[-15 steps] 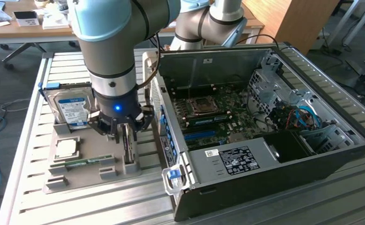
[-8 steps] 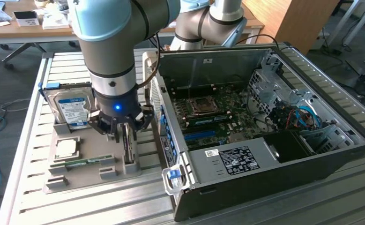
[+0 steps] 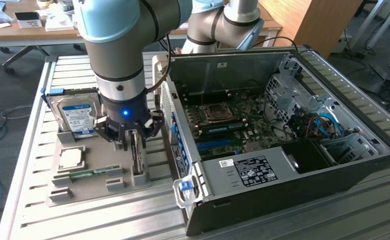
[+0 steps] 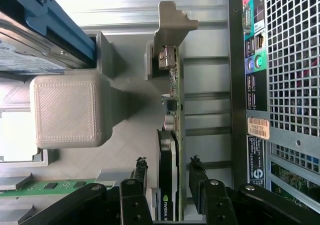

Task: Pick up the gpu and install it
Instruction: 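Pick up the gpu and move the gpu toward the slot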

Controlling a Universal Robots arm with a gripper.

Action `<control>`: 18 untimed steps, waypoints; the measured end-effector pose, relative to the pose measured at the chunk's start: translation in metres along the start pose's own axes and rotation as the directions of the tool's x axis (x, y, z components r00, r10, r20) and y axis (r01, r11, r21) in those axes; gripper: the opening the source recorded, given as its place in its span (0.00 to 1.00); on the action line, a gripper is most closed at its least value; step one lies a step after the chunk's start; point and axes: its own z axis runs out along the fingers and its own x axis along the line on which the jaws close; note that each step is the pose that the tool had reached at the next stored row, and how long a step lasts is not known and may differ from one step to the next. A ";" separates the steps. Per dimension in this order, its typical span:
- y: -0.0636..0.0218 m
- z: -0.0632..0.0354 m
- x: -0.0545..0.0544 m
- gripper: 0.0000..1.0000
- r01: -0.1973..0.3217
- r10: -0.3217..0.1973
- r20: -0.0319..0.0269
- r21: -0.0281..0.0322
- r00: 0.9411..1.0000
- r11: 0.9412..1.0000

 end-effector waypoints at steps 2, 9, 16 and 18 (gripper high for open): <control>0.0002 0.0001 0.000 0.47 0.000 0.000 0.000 0.000 1.000 1.000; 0.0003 0.0000 0.000 0.47 0.000 0.000 0.000 0.000 1.000 1.000; 0.0003 0.0000 0.000 0.39 0.000 0.000 0.000 0.000 1.000 1.000; -0.0001 -0.0001 0.000 0.39 0.000 0.000 0.000 0.000 1.000 1.000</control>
